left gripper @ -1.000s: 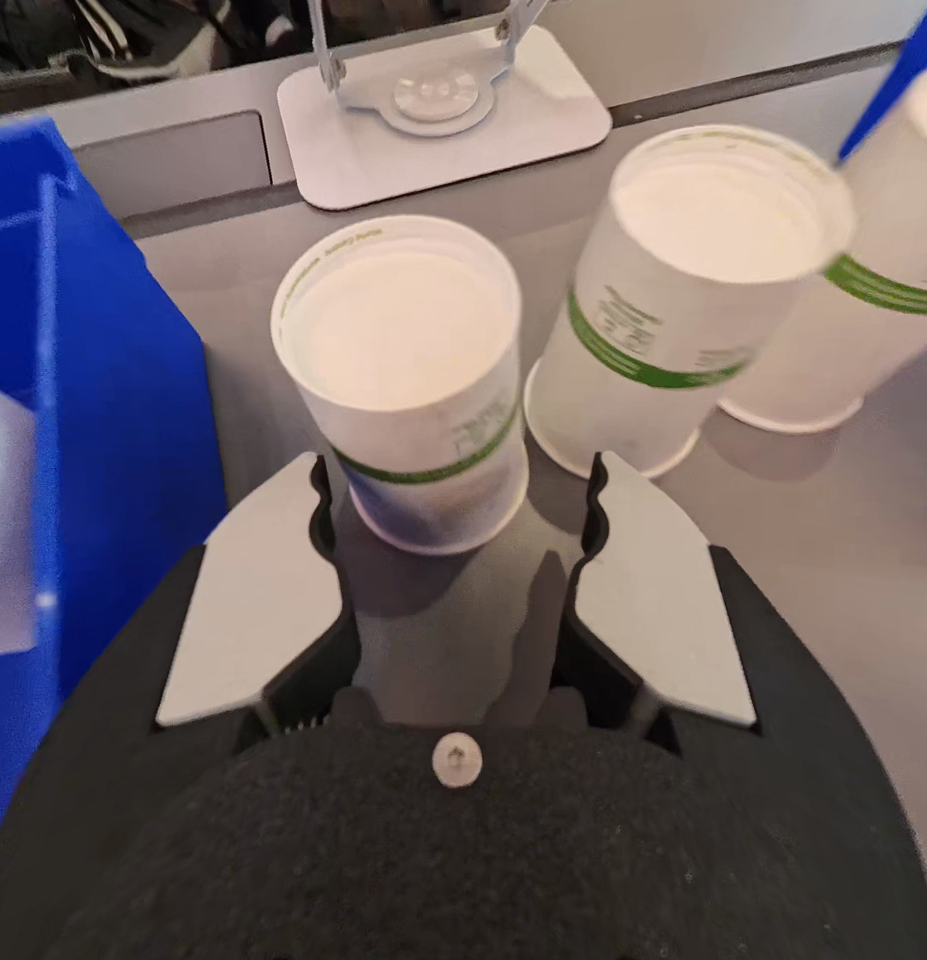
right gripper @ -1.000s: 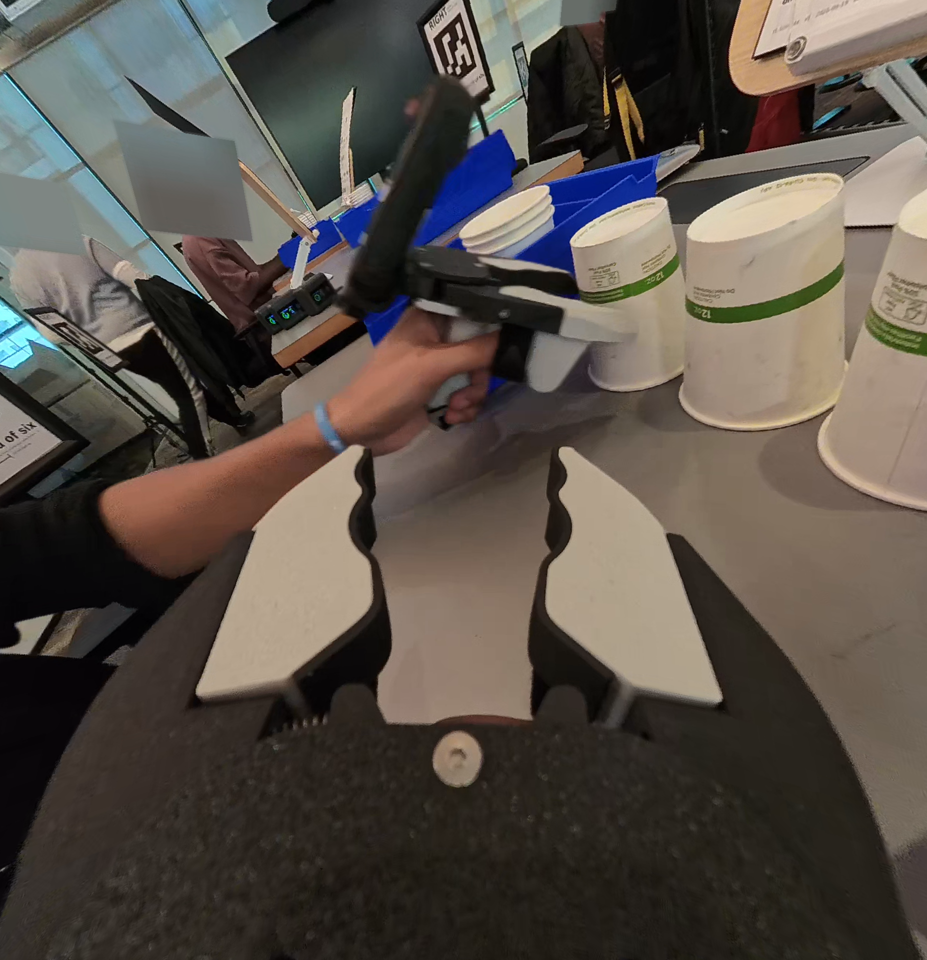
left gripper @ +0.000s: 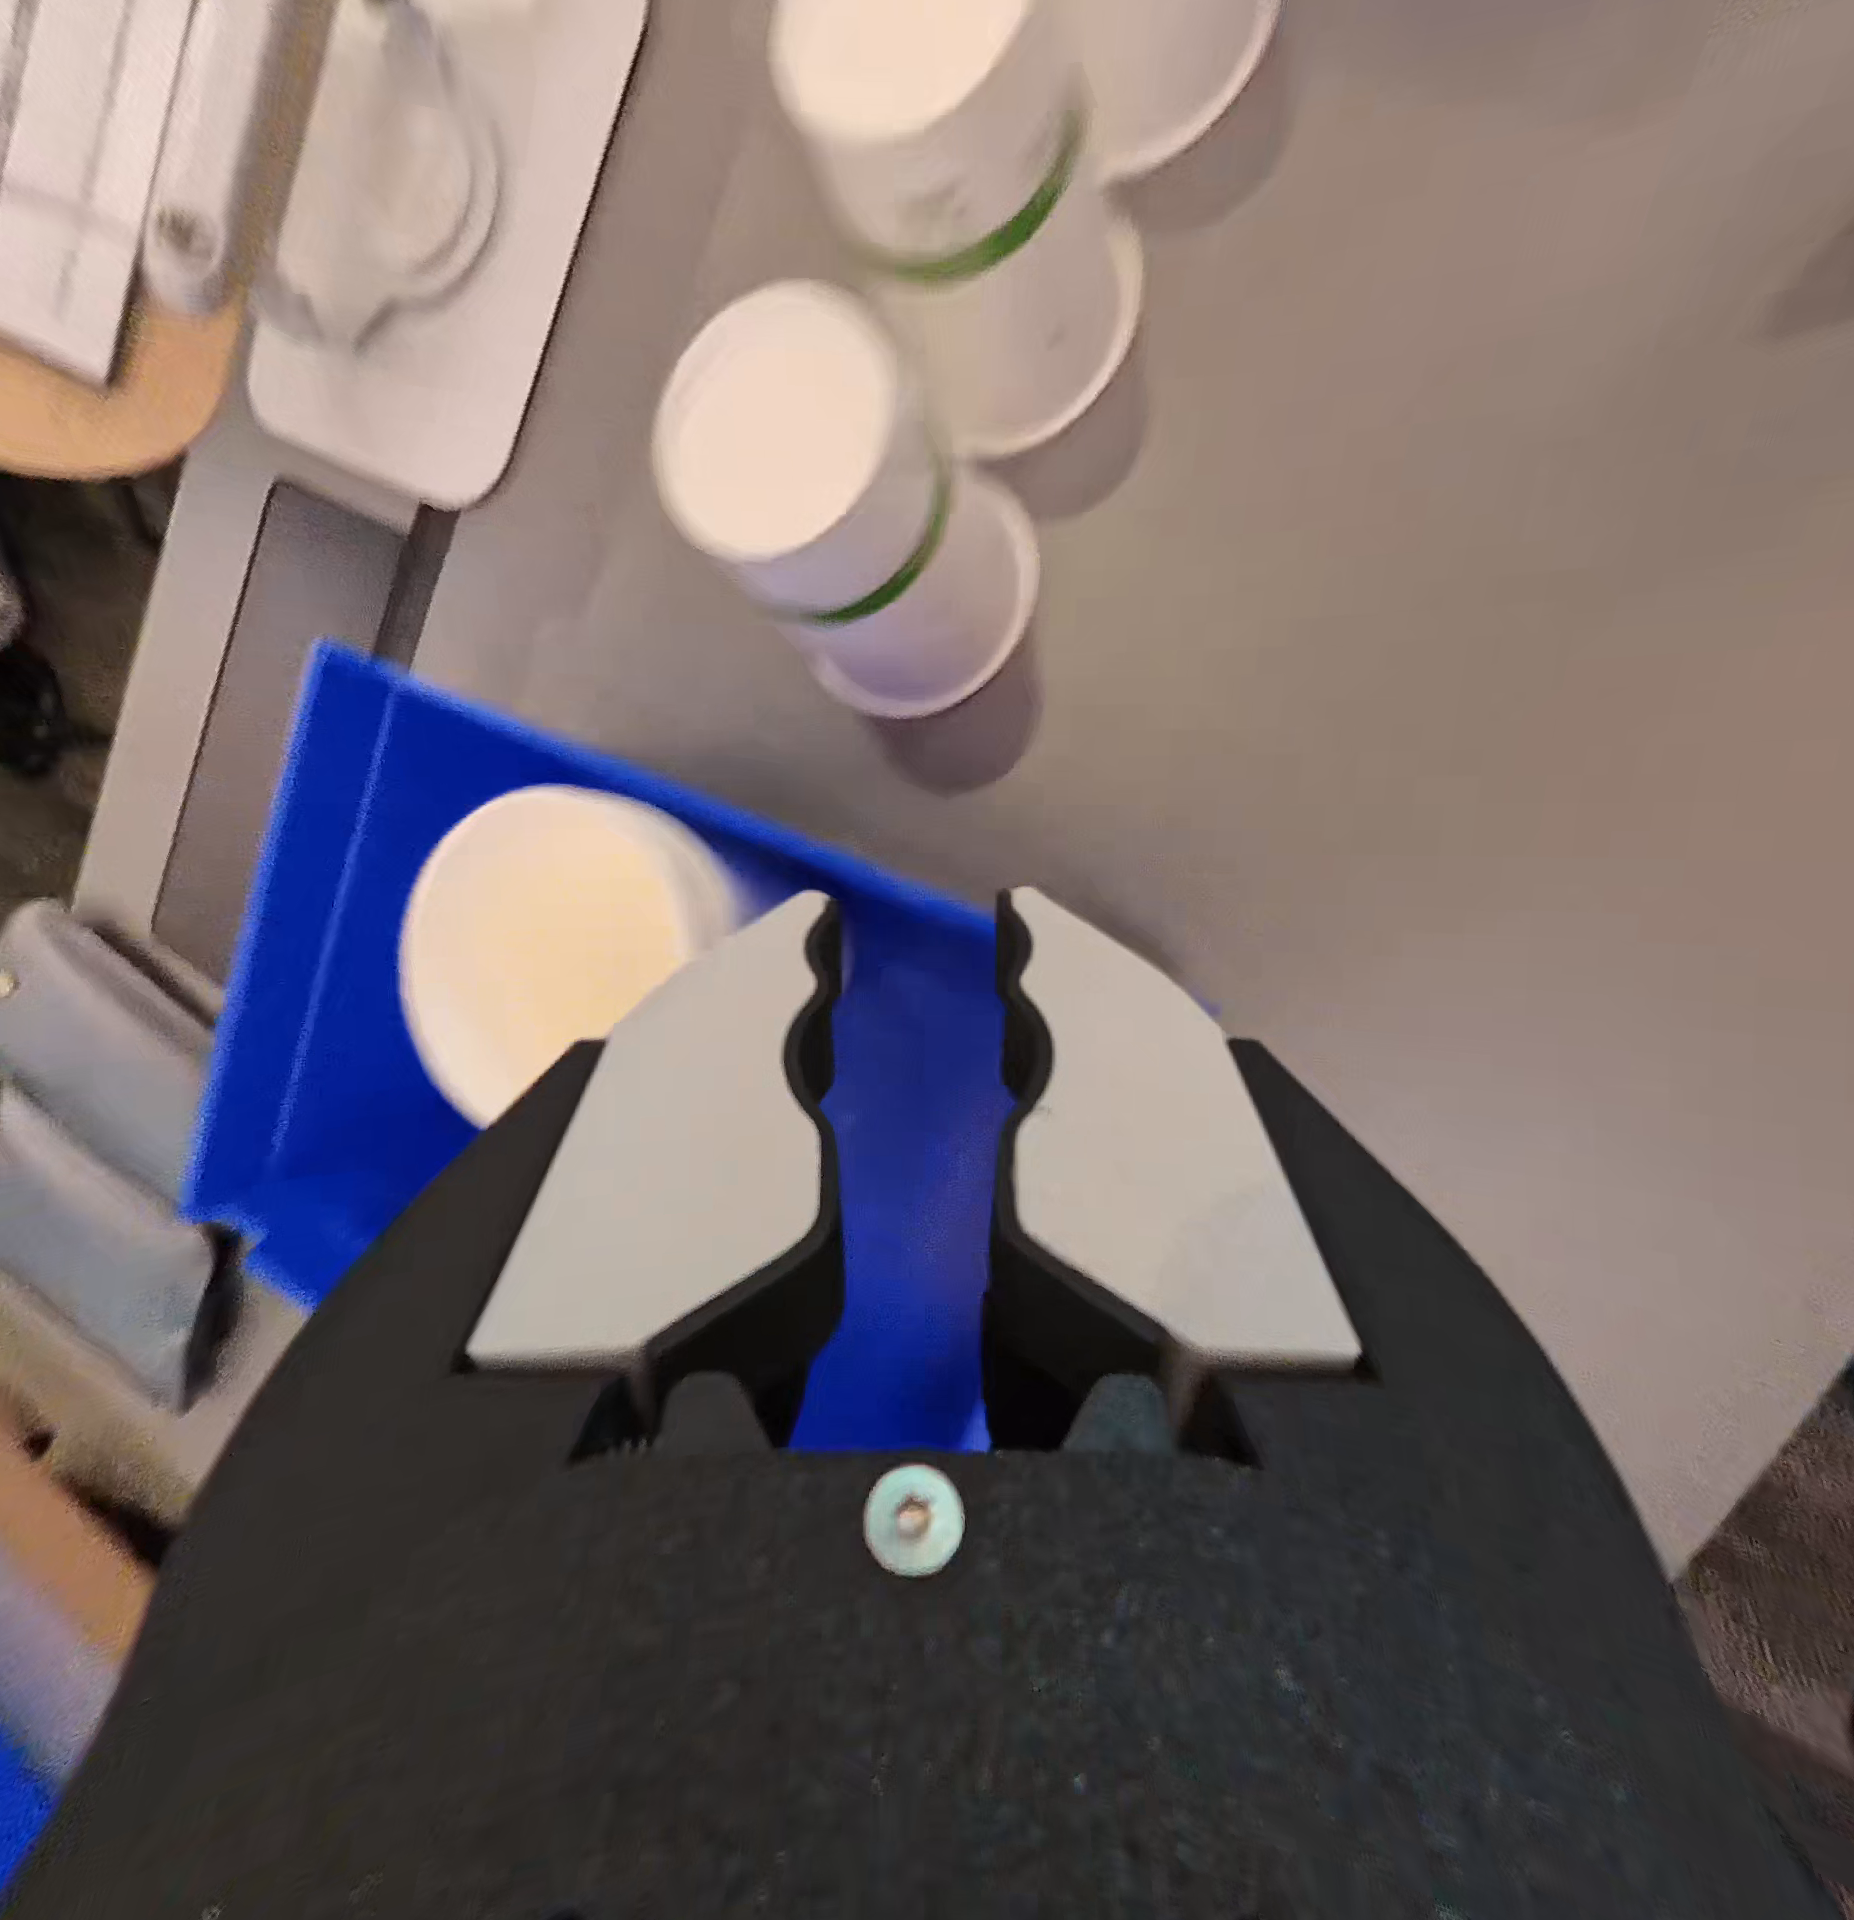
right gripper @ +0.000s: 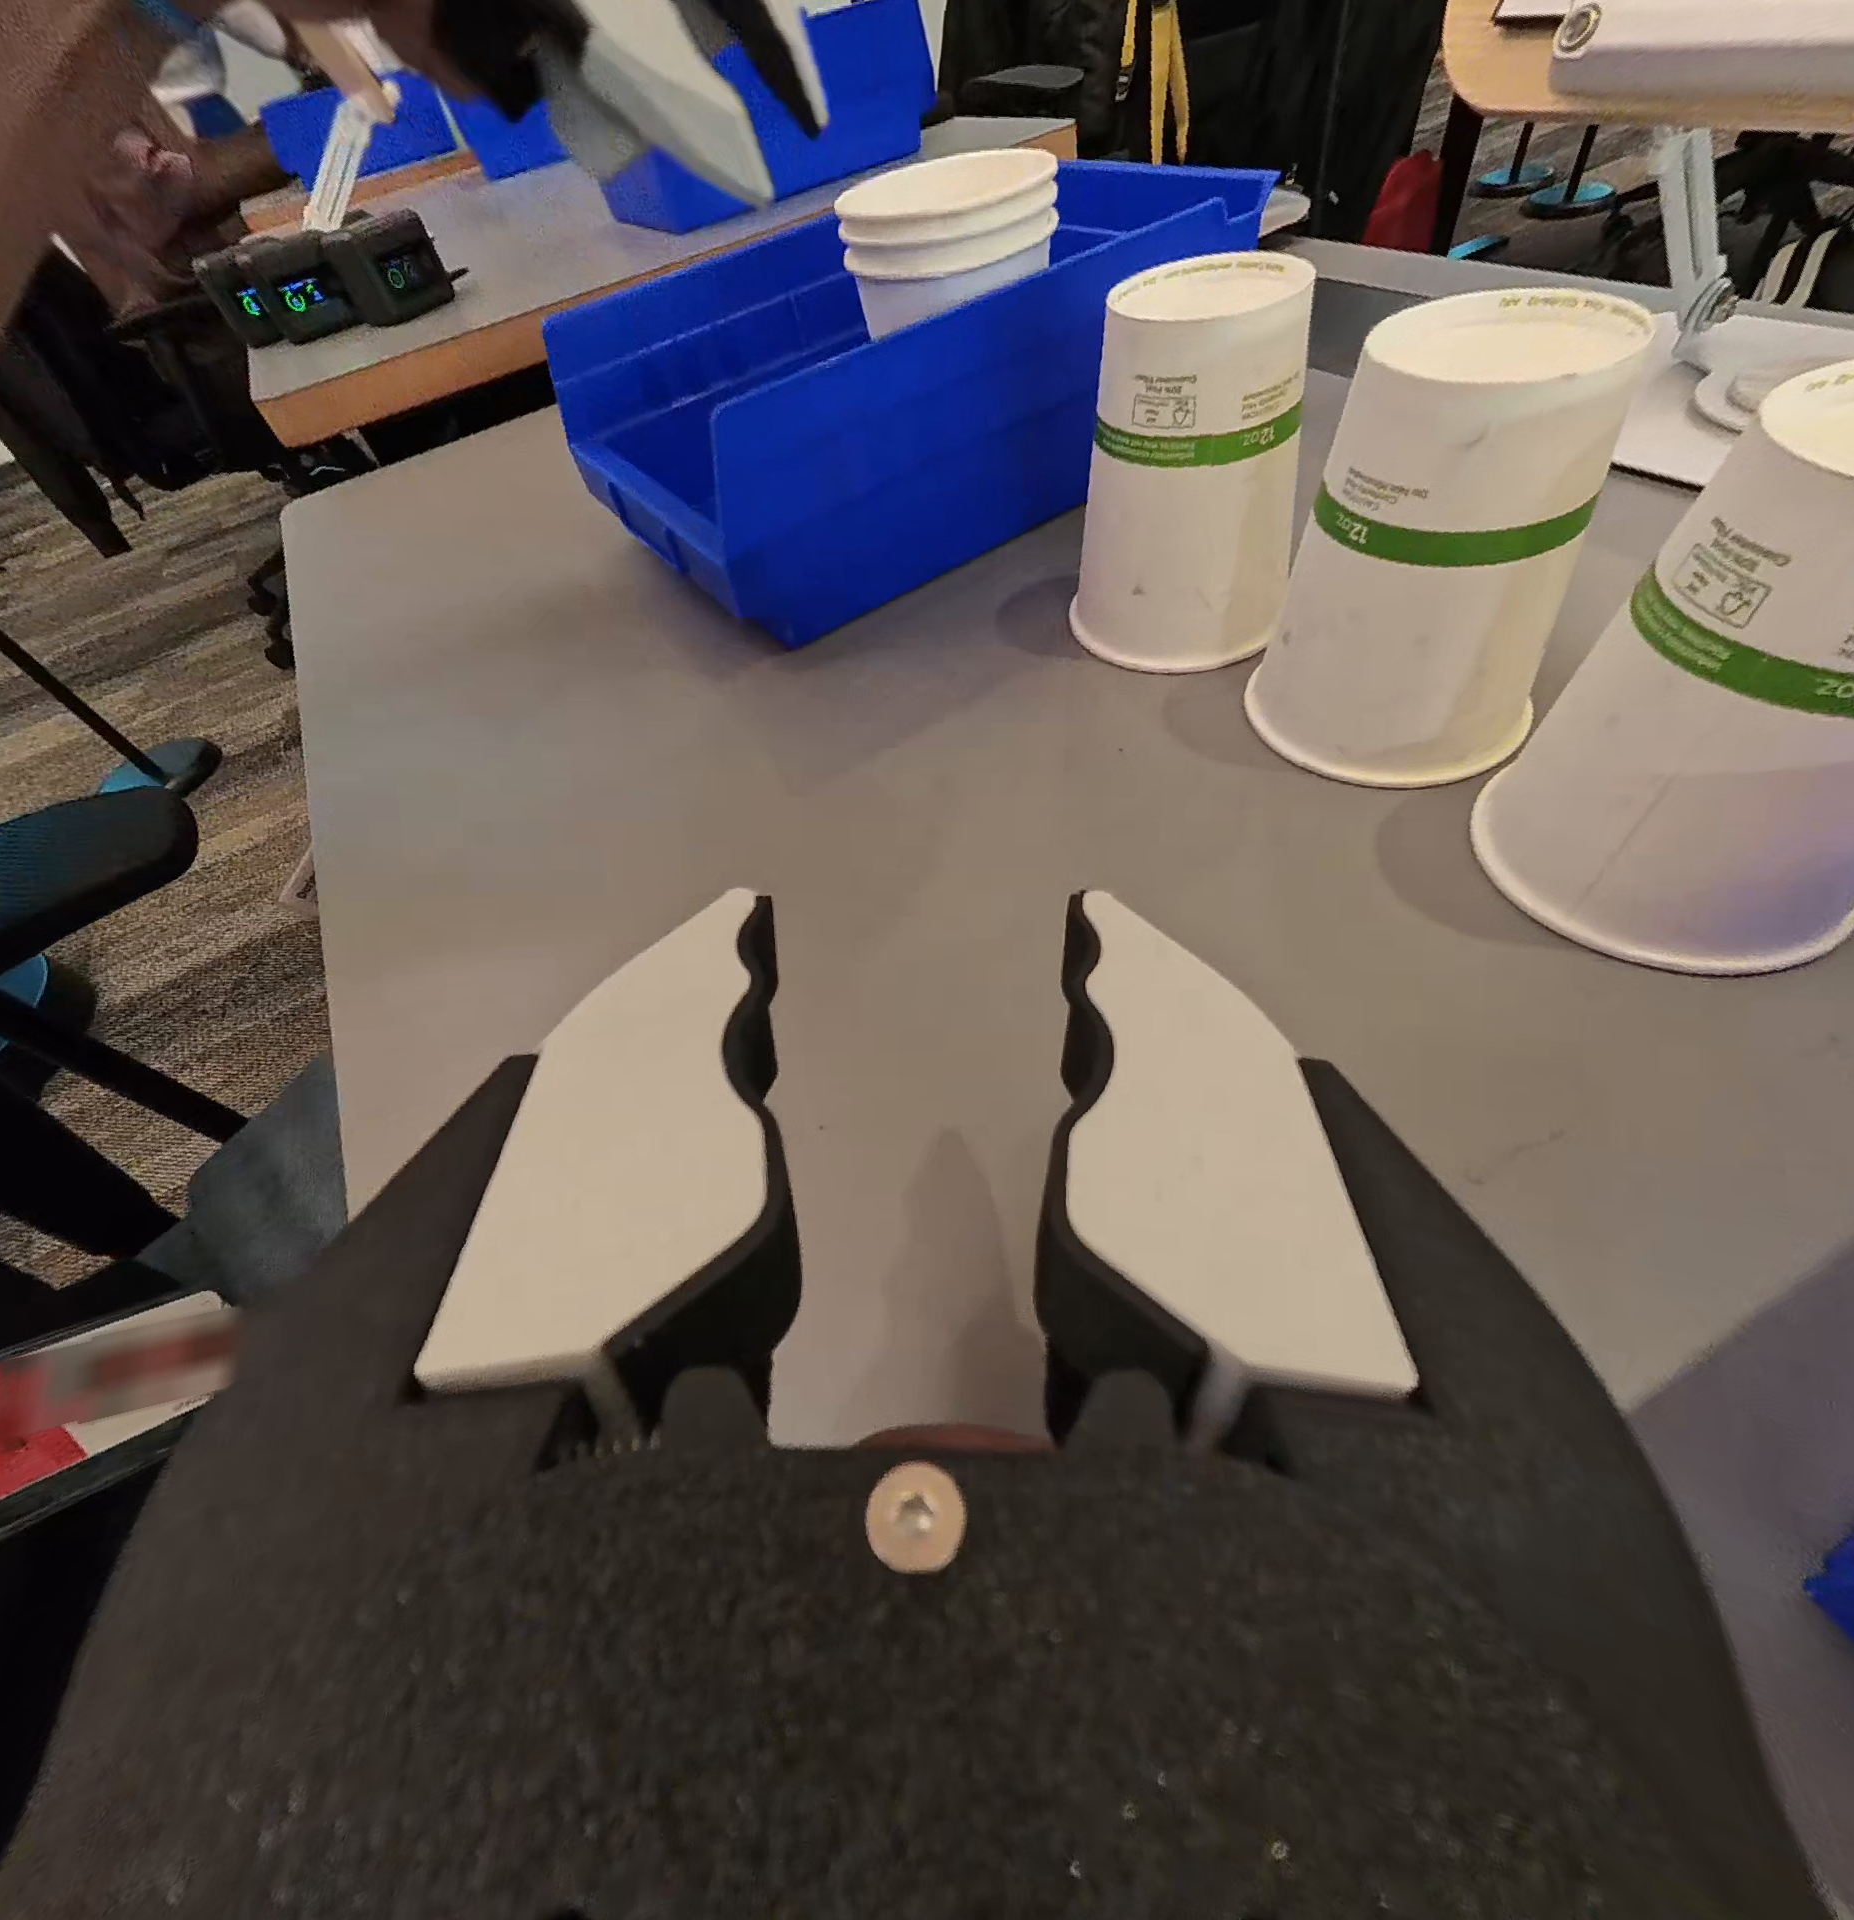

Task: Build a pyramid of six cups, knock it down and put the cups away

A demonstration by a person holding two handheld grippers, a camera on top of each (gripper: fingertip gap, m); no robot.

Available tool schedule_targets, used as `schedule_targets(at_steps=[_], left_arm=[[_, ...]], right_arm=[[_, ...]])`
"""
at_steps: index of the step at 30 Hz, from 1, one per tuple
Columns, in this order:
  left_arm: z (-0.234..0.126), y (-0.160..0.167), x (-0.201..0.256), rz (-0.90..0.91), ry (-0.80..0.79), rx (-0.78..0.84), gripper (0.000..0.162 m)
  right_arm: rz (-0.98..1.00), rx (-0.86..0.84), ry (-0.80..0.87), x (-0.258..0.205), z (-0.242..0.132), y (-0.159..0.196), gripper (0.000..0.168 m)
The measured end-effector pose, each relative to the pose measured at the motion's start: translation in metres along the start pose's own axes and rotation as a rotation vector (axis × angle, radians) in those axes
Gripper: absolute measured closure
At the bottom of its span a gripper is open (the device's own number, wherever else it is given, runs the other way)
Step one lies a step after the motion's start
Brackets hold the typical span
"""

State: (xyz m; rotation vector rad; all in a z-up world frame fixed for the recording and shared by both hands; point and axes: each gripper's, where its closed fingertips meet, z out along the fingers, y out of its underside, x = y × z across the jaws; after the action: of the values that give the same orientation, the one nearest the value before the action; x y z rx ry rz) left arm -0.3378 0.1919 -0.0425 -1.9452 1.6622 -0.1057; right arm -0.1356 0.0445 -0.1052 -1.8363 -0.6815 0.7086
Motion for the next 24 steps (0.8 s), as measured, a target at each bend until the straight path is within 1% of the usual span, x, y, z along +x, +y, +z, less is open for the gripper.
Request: schedule_targets(at_steps=[3, 6, 8, 12, 14, 15, 17, 24], left_arm=[[0.010, 0.024, -0.037, 0.000, 0.070, -0.137, 0.141], [0.021, 0.036, -0.056, -0.021, 0.145, -0.177, 0.141], [0.025, 0.036, -0.056, -0.052, 0.219, -0.166, 0.141], [0.031, 0.039, -0.056, -0.055, 0.263, -0.164, 0.144], [0.033, 0.039, -0.054, -0.056, 0.280, -0.166, 0.147], [0.033, 0.040, -0.053, -0.050, 0.282, -0.170, 0.149], [0.033, 0.040, -0.051, -0.043, 0.294, -0.171, 0.159], [0.033, 0.039, -0.053, -0.035, 0.267, -0.168, 0.159]], right_arm=[[-0.001, 0.001, -0.007, -0.001, 0.000, -0.001, 0.116], [0.002, -0.003, -0.009, 0.000, 0.001, 0.001, 0.116], [0.015, -0.004, -0.013, 0.001, 0.001, 0.002, 0.116], [0.036, 0.003, -0.015, 0.004, 0.000, 0.001, 0.117], [0.046, 0.007, -0.017, 0.006, -0.001, 0.001, 0.117], [0.051, 0.007, -0.019, 0.006, 0.000, 0.001, 0.117], [0.059, 0.003, -0.020, 0.007, 0.000, 0.002, 0.117], [0.060, -0.005, -0.026, 0.004, 0.002, 0.004, 0.117]])
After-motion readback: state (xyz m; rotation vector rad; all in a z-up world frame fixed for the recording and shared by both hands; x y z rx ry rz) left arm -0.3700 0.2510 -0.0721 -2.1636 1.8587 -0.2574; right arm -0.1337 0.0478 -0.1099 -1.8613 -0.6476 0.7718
